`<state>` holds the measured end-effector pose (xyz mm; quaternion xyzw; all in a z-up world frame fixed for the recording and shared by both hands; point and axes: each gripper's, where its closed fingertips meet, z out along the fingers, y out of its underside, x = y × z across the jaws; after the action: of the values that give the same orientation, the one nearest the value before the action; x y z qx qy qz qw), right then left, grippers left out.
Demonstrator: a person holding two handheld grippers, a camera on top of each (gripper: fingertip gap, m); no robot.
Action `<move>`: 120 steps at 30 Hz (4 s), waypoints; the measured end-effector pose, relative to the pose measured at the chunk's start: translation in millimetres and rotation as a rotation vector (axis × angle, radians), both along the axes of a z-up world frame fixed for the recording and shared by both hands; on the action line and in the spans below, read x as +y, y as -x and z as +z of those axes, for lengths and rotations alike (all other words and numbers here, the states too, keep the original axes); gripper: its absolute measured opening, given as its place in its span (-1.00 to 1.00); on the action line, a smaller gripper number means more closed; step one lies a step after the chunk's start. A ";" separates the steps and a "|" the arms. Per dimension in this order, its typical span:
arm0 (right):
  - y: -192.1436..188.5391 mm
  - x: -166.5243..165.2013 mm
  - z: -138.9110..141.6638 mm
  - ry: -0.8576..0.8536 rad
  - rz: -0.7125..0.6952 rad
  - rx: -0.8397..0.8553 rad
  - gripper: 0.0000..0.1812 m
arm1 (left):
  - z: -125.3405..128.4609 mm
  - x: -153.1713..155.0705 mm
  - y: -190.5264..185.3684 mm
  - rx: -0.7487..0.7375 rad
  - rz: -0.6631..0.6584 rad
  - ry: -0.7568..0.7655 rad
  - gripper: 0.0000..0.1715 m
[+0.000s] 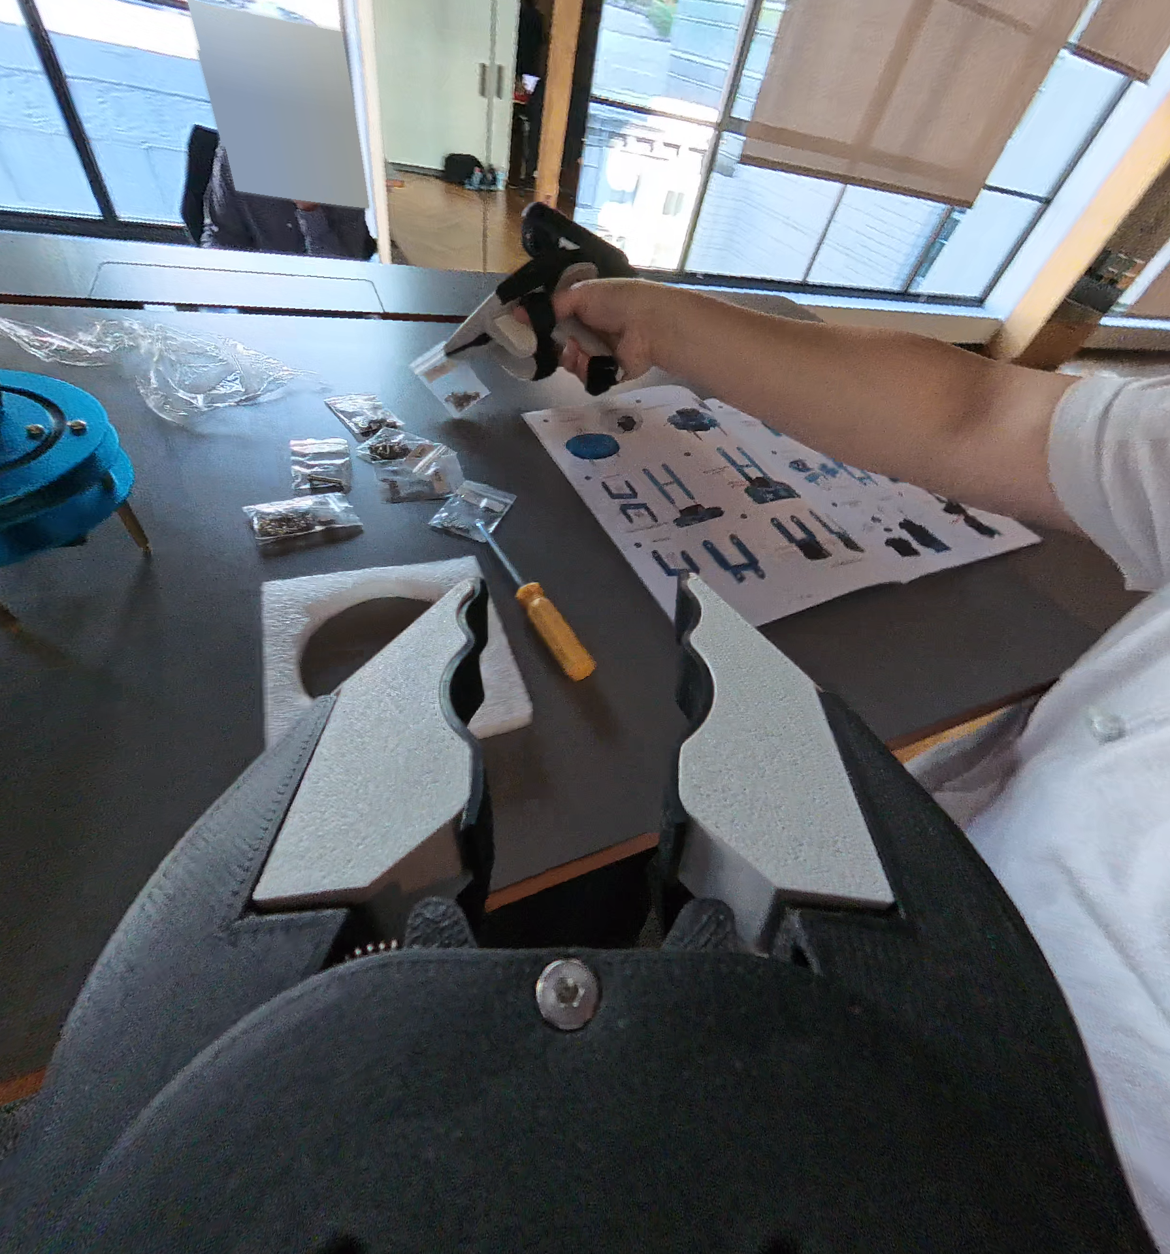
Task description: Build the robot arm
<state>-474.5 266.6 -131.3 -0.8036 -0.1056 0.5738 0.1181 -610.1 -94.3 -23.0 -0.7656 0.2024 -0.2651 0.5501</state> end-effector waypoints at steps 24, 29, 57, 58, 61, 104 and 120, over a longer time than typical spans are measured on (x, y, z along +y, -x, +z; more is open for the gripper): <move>71.1 -131.4 -0.8 -0.826 0.265 -0.607 -0.65 | -31.3 172.3 219.3 0.151 -0.234 -0.064 -0.23; 64.6 -147.6 -5.5 -0.804 0.237 -0.663 -0.64 | -29.9 180.1 234.3 0.174 -0.226 -0.074 -0.22; 51.8 -172.3 -17.9 -0.722 0.318 -0.623 -0.71 | -34.9 180.8 316.8 0.196 -0.043 -0.080 -0.23; 54.5 -172.0 -16.5 -0.730 0.313 -0.620 -0.71 | -37.9 180.7 323.7 0.193 -0.025 -0.074 -0.23; 62.5 -171.1 -9.4 -0.757 0.304 -0.612 -0.71 | -42.9 178.8 341.0 0.173 0.021 -0.064 -0.25; 235.3 -320.2 101.3 -1.187 -0.045 -0.021 -0.60 | -55.3 -91.5 428.8 0.187 0.540 0.058 -0.28; 684.3 -390.2 81.3 -1.151 0.290 0.218 -0.60 | -44.5 -76.6 900.4 2.052 0.491 0.332 -0.23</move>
<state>-1158.8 -123.5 -50.0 -0.5245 -0.4948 0.5139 0.4648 -1510.5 -170.8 -67.5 -0.7079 0.3700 0.6000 0.0437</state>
